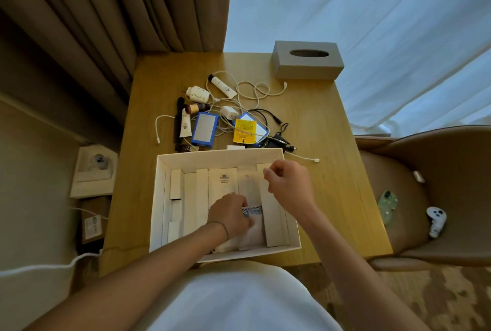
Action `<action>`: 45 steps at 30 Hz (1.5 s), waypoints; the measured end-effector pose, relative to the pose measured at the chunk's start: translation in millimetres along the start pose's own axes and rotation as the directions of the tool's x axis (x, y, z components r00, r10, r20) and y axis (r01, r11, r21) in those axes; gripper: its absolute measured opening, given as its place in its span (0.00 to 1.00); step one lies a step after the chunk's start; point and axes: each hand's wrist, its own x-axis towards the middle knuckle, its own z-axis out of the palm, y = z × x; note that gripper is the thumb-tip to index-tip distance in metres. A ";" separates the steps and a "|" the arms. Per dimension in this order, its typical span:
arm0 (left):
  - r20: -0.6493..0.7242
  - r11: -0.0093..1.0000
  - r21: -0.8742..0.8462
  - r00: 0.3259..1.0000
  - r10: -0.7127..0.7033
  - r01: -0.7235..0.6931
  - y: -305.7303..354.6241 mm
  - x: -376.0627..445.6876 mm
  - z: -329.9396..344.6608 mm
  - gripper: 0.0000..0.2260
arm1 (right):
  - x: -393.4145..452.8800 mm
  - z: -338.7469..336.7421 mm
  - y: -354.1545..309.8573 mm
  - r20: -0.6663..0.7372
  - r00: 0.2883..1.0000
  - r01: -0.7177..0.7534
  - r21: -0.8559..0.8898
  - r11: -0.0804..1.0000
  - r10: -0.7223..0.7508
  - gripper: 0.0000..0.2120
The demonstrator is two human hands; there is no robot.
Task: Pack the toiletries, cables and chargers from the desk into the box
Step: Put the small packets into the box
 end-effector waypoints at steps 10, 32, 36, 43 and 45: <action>-0.224 0.970 0.151 0.950 0.219 -0.188 4.8 -3.6 -23.6 0.11 | 49.1 -22.5 -18.9 -0.003 0.999 0.035 0.030 0.999 -0.035 0.11; -0.443 0.961 -0.270 0.878 -0.181 0.062 -46.4 60.2 -172.0 0.05 | 219.4 58.4 -14.2 0.204 0.956 0.284 -0.459 0.842 -0.212 0.18; -0.386 0.945 -0.275 0.880 -0.277 0.177 -68.2 79.6 -177.5 0.05 | 230.6 53.8 -10.3 0.206 0.969 0.212 -0.409 0.887 -0.136 0.15; -0.333 0.924 -0.225 0.867 -0.370 0.308 -94.2 118.0 -184.1 0.04 | 227.1 40.4 -30.0 0.091 0.994 0.067 -0.132 0.989 -0.055 0.06; -0.338 0.921 -0.225 0.861 -0.380 0.319 -99.3 128.8 -183.9 0.03 | 217.5 34.2 -42.5 0.069 0.996 0.048 0.020 0.999 -0.049 0.07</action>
